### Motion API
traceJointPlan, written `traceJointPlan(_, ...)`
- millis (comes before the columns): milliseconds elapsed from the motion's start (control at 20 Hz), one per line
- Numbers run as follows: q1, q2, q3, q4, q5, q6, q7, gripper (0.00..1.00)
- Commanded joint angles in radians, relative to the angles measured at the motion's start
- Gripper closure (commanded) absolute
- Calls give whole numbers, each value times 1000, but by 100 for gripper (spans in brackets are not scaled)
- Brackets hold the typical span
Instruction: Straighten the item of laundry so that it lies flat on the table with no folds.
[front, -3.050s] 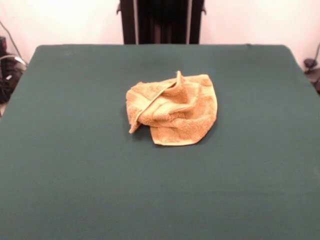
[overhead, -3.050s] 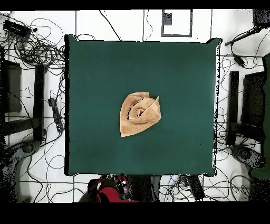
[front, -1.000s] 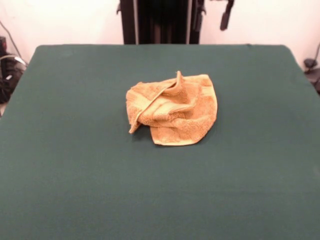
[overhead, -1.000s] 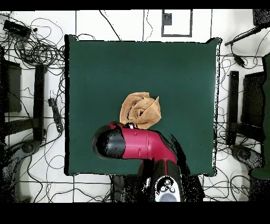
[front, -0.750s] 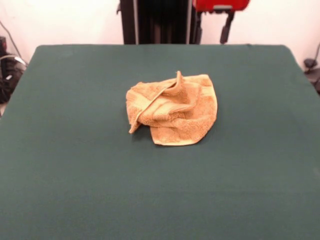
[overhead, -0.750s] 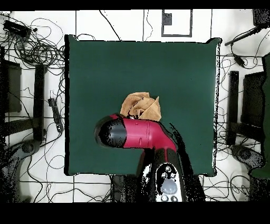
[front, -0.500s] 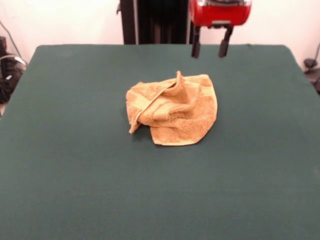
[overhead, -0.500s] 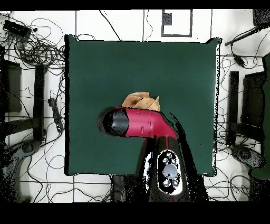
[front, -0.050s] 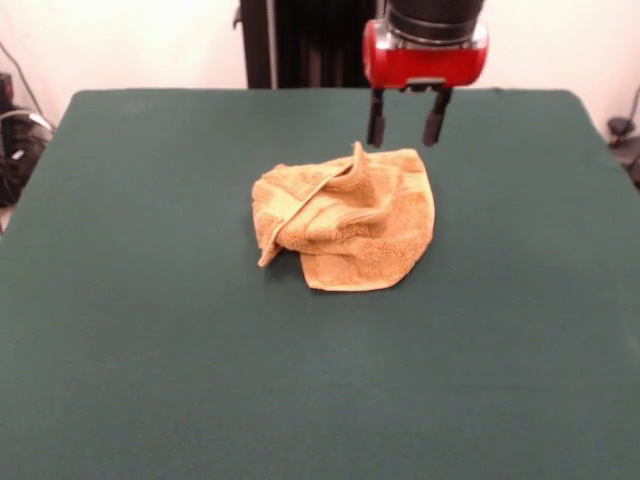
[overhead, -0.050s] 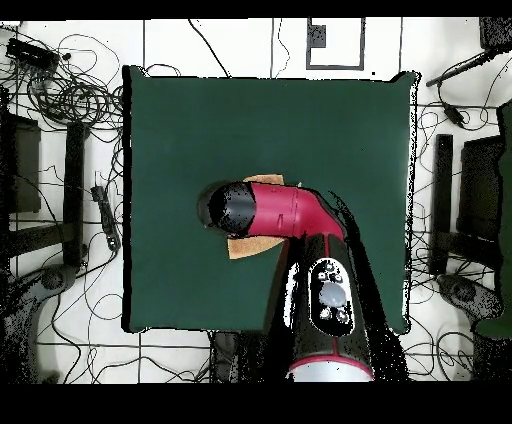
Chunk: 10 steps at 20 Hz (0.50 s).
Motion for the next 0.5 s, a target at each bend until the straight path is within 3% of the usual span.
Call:
traceJointPlan(50, -5, 62, 65, -101, 51, 115, 150, 0)
traceJointPlan(500, -15, 68, 71, -87, 45, 93, 144, 0)
